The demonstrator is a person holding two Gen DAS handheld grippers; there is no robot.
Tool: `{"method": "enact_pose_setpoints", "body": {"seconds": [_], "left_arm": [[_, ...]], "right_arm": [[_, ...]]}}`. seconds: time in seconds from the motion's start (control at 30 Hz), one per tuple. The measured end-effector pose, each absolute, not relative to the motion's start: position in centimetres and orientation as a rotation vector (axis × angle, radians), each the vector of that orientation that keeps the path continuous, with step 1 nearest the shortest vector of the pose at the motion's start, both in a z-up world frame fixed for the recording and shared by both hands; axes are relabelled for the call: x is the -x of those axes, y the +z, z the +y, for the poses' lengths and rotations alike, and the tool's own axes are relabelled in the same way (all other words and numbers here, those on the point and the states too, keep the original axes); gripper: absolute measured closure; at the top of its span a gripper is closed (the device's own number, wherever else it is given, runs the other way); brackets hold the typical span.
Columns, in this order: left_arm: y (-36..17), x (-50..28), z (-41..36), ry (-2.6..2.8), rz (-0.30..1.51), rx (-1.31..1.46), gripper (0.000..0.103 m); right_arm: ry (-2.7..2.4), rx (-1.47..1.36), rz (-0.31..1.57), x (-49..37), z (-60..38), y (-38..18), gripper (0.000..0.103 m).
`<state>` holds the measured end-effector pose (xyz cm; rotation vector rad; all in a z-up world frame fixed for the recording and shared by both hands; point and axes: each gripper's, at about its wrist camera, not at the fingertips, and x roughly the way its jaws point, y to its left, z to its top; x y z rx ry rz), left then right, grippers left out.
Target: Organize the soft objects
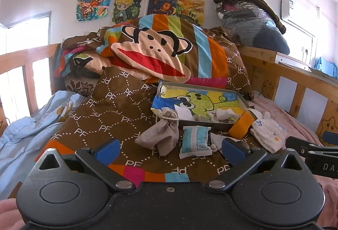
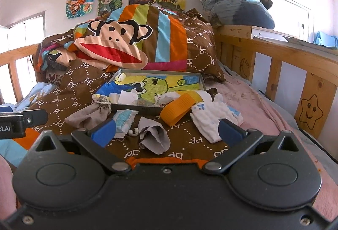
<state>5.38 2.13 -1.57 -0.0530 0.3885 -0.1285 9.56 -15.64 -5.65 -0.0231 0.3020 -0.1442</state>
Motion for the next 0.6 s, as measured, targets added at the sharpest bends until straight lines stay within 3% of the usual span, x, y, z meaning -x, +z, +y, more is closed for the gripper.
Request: {"method": "enact_pose_setpoints", "body": {"seconds": [0.6], "left_arm": [[-1.53,-5.38,2.13,-0.128,0.390,0.052,0.001]], "right_arm": [[-0.151,0.024,0.313,-9.65,-15.63,-5.87,0.000]]}}
